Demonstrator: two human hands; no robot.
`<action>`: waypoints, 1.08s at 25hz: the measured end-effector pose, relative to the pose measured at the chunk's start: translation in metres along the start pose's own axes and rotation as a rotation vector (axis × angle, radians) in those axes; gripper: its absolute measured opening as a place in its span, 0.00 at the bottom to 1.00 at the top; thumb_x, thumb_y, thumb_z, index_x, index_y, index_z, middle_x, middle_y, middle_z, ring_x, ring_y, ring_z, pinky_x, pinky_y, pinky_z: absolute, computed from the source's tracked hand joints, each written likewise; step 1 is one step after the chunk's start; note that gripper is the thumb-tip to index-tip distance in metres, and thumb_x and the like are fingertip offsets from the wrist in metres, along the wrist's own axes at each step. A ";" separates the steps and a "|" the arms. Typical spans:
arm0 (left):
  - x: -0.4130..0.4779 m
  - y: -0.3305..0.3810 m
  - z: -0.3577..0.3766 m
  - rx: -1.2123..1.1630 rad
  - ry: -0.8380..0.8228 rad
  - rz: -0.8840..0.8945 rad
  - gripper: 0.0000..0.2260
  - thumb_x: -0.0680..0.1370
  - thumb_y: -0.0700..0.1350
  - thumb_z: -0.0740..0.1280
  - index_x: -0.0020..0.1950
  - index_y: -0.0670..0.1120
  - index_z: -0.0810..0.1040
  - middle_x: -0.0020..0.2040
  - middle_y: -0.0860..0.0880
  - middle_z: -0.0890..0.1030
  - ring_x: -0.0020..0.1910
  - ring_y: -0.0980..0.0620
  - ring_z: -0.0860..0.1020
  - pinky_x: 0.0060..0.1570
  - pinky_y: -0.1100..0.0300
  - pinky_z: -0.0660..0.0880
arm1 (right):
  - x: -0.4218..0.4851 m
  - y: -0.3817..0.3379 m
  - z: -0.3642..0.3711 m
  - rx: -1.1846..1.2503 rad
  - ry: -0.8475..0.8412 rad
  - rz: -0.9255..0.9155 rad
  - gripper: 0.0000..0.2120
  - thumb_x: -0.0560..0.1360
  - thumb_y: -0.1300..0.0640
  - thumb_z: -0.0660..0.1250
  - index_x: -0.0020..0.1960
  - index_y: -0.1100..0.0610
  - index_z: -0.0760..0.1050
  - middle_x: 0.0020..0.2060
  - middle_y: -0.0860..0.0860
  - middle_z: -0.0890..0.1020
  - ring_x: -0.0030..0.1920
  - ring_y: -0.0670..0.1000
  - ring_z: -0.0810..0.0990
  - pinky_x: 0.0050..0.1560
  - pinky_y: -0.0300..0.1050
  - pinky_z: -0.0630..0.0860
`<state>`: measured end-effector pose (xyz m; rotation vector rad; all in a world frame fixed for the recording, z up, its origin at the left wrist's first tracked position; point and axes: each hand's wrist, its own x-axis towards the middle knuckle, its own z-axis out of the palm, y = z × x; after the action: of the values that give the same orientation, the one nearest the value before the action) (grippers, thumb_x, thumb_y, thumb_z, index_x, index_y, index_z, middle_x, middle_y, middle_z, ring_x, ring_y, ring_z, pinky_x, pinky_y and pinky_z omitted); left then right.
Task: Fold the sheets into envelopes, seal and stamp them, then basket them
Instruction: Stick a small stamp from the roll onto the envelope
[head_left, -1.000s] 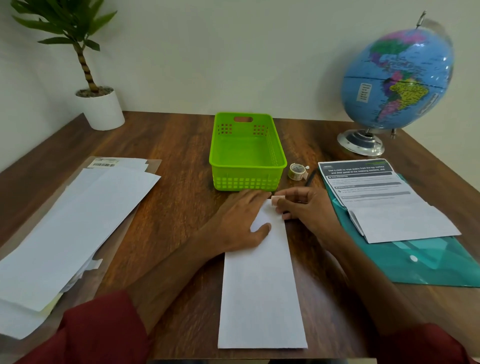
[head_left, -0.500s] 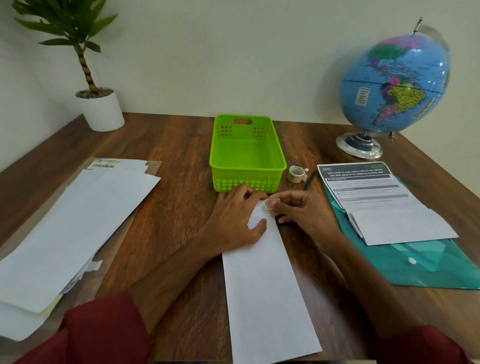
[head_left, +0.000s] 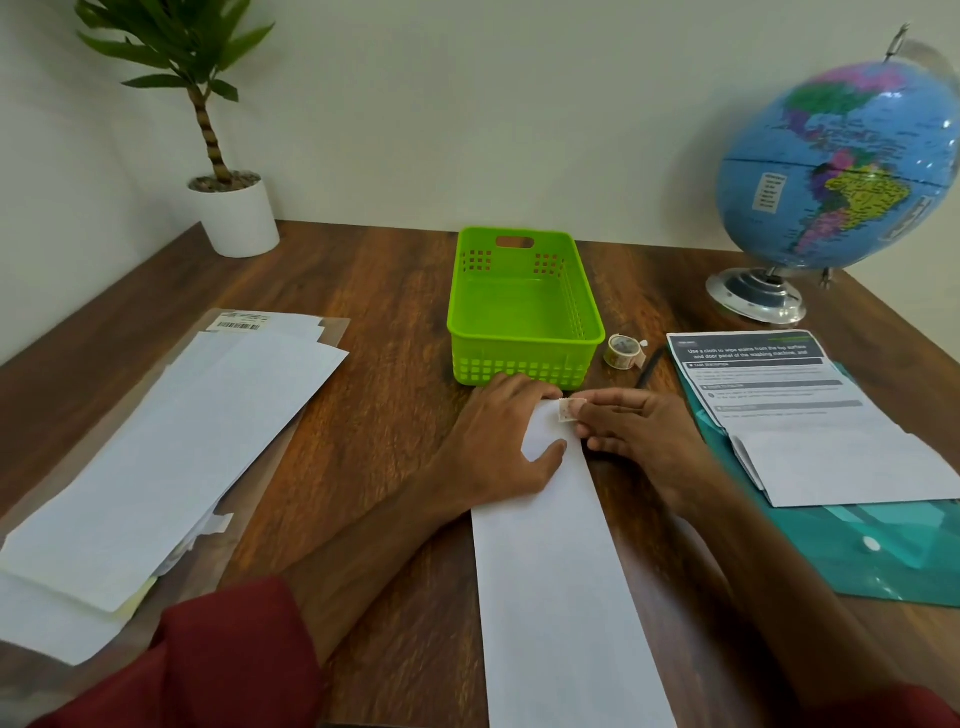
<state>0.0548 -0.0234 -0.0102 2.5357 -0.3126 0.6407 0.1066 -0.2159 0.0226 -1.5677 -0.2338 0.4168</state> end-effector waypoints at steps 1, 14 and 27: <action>0.000 0.000 0.001 -0.005 0.021 0.006 0.22 0.72 0.57 0.68 0.62 0.48 0.77 0.56 0.51 0.79 0.56 0.49 0.76 0.58 0.49 0.73 | 0.000 0.000 0.001 -0.009 -0.002 -0.002 0.10 0.73 0.57 0.77 0.53 0.59 0.86 0.44 0.59 0.88 0.42 0.50 0.85 0.43 0.38 0.81; 0.002 0.000 0.005 -0.132 0.091 0.001 0.16 0.72 0.50 0.74 0.57 0.46 0.79 0.52 0.51 0.81 0.53 0.51 0.76 0.56 0.61 0.72 | 0.004 -0.003 0.008 -0.053 0.061 0.007 0.09 0.73 0.59 0.77 0.52 0.61 0.86 0.42 0.59 0.88 0.39 0.51 0.85 0.41 0.39 0.82; 0.003 0.003 0.004 -0.174 0.168 -0.012 0.09 0.74 0.44 0.73 0.52 0.44 0.80 0.47 0.50 0.82 0.47 0.52 0.77 0.50 0.63 0.72 | 0.007 0.001 0.012 -0.079 0.107 0.017 0.08 0.71 0.58 0.79 0.48 0.60 0.87 0.40 0.61 0.87 0.38 0.53 0.83 0.42 0.44 0.81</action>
<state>0.0578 -0.0285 -0.0101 2.3002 -0.2804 0.7812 0.1076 -0.2019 0.0209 -1.6656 -0.1560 0.3396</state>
